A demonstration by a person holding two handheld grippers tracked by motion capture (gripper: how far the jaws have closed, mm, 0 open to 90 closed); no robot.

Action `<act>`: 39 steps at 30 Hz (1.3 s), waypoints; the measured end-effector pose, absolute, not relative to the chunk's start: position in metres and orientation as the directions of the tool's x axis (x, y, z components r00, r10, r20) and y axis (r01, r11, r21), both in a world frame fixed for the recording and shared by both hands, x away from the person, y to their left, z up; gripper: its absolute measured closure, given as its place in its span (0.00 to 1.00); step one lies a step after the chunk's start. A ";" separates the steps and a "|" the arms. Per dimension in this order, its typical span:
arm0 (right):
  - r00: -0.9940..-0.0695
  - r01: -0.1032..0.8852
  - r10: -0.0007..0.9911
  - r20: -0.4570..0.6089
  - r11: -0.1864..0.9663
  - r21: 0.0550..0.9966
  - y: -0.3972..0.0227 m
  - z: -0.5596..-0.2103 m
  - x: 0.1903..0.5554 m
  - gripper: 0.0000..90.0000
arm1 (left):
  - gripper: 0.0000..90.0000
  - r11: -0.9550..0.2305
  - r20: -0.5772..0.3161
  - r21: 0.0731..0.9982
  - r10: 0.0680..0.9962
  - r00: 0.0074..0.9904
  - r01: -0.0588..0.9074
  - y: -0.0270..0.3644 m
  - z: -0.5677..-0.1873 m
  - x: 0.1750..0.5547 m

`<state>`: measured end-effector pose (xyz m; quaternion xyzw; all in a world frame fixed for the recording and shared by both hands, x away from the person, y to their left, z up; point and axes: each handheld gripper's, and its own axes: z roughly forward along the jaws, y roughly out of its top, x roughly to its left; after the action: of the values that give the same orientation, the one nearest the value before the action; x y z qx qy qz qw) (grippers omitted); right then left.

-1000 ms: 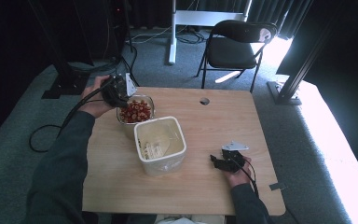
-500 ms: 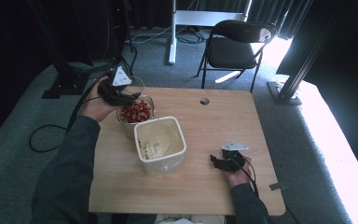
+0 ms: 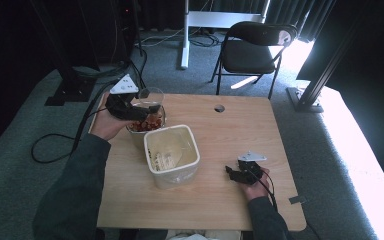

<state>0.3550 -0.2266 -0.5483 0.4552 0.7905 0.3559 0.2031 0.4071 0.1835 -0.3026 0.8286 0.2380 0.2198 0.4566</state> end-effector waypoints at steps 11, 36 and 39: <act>-0.503 0.575 0.864 0.003 0.333 0.747 -0.227 -0.548 0.355 0.40 | 0.38 -0.524 0.146 0.830 0.534 0.833 0.191 0.167 -0.329 0.374; -0.502 0.577 0.865 0.004 0.331 0.747 -0.227 -0.548 0.355 0.40 | 0.17 -0.520 0.081 0.812 0.552 0.830 0.267 0.167 -0.376 0.361; -0.503 0.577 0.865 0.004 0.332 0.746 -0.227 -0.548 0.355 0.40 | 0.17 -0.504 0.078 0.820 0.567 0.820 0.270 0.173 -0.377 0.360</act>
<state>0.3549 -0.2266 -0.5482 0.4558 0.7906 0.3553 0.2025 0.3602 0.1732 -0.3769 0.8501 0.2462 0.1713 0.4329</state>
